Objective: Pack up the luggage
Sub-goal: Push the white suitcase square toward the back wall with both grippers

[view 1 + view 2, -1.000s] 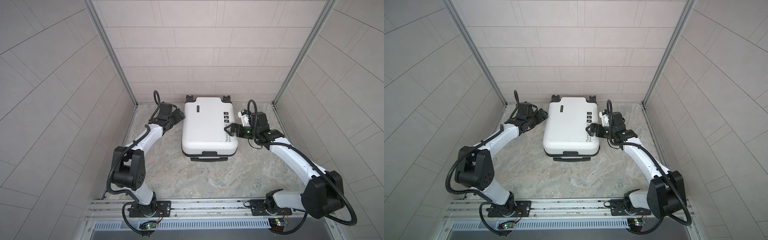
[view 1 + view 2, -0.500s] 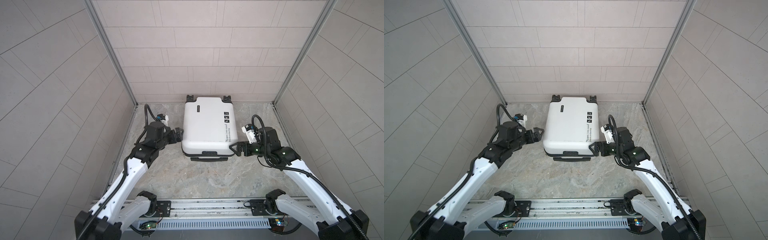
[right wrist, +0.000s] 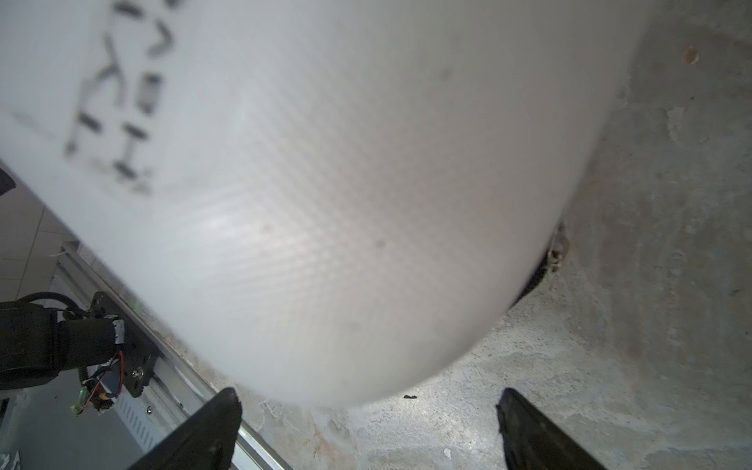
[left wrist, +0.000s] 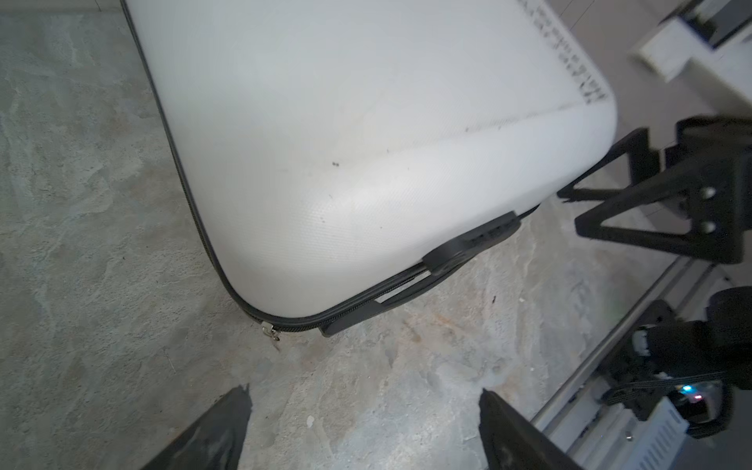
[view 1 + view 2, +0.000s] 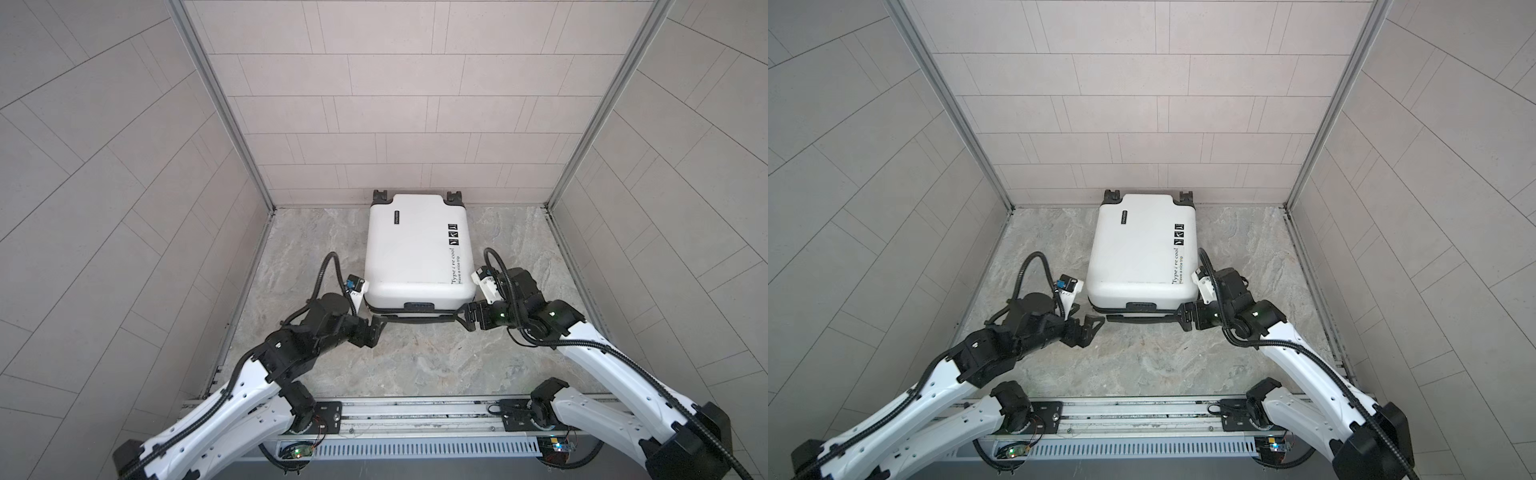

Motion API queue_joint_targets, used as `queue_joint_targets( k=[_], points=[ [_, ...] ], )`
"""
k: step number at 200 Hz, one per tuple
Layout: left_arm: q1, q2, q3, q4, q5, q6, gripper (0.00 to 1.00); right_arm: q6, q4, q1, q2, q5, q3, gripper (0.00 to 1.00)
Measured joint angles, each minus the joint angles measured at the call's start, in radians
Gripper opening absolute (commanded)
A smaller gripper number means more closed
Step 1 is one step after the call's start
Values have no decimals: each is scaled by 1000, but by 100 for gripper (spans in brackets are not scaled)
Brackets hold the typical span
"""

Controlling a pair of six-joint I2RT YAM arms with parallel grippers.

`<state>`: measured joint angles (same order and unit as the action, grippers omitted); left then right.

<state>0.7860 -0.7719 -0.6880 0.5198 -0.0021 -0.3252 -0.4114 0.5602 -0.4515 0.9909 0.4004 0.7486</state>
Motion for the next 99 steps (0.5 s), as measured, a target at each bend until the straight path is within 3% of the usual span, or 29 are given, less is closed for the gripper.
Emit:
queue_joint_targets(
  k=[43,99],
  points=[
    [6,-177,0,-37,-161,58,94,4,-29,0,91,-32,63,100],
    [6,-300,-46,-155,-235,107,94,10,-26,-5,147,-47,101,100]
  ],
)
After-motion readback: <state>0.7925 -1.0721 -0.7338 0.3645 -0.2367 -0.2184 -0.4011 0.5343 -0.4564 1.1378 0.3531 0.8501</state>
